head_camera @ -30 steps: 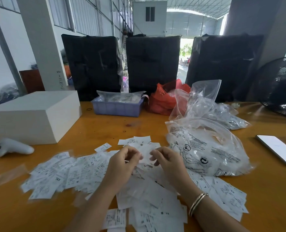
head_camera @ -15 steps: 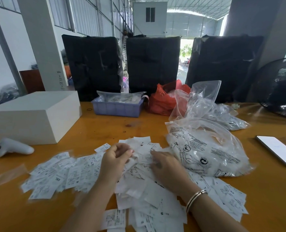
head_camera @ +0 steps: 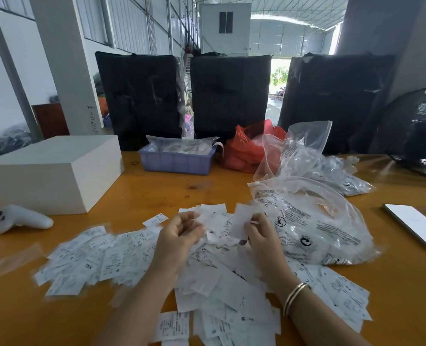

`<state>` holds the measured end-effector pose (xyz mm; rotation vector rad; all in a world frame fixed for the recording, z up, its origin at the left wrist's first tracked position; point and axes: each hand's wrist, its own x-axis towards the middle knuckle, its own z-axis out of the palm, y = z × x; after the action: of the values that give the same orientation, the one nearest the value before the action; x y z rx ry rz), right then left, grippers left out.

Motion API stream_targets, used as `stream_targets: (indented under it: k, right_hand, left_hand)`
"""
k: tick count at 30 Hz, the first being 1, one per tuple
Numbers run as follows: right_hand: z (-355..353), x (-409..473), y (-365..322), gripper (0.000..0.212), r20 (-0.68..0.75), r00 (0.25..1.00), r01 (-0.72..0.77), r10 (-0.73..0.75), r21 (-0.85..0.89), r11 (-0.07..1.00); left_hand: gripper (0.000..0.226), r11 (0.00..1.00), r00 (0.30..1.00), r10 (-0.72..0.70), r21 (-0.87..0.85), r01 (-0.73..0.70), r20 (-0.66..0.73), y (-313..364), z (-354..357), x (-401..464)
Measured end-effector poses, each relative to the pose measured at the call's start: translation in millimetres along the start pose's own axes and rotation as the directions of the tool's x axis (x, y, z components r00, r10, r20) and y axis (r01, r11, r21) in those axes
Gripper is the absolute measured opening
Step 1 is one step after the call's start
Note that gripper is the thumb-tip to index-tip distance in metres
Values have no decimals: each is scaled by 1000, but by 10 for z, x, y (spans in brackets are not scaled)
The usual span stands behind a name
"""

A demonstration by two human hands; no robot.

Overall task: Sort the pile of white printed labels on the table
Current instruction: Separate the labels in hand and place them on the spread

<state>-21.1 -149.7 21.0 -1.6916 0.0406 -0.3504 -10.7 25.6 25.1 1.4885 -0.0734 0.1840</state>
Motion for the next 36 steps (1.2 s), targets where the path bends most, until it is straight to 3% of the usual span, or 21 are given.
stream_targets:
  k: [2,6,9,12,16,20,24,28,36]
  right_hand:
    - [-44,-25,-15,24,62,996,-72,59,231,970]
    - [-45,-44,-34,33,164,986,-98,15,507,857]
    - [-40,-45,-55,22,162,987,-99,8,563,820]
    - [-53,-47,-15,28,151,988,-98,11,584,806]
    - [-38,-72,-14,7,129,991,-85,22,506,858]
    - [-27,-68,-9,37,112,994,-26,-14,351,936]
    - [-41,-84,-40,9,104,995,-37,5,306,951]
    - [-48,-100,-62,14,133,991,-41,1,301,953]
    - [-139,-112,-101,22,373,928,-25,-24,127,992]
  left_hand:
    - [27,1000,998,3,2,-3,55,-2,30,-28]
    - [31,999,992,-3,33,-1,124,-10,81,-66]
    - [31,999,992,8,46,-14,130,-14,84,-67]
    - [32,999,992,22,46,-28,124,-23,59,-56]
    - [31,997,990,47,62,-55,133,-28,31,-39]
    - [31,996,984,61,53,-71,167,-38,16,-31]
    - [31,995,978,66,64,-80,198,-22,16,-37]
    - [30,992,971,62,94,-86,232,7,20,-54]
    - [26,988,972,-4,151,-32,234,65,23,-77]
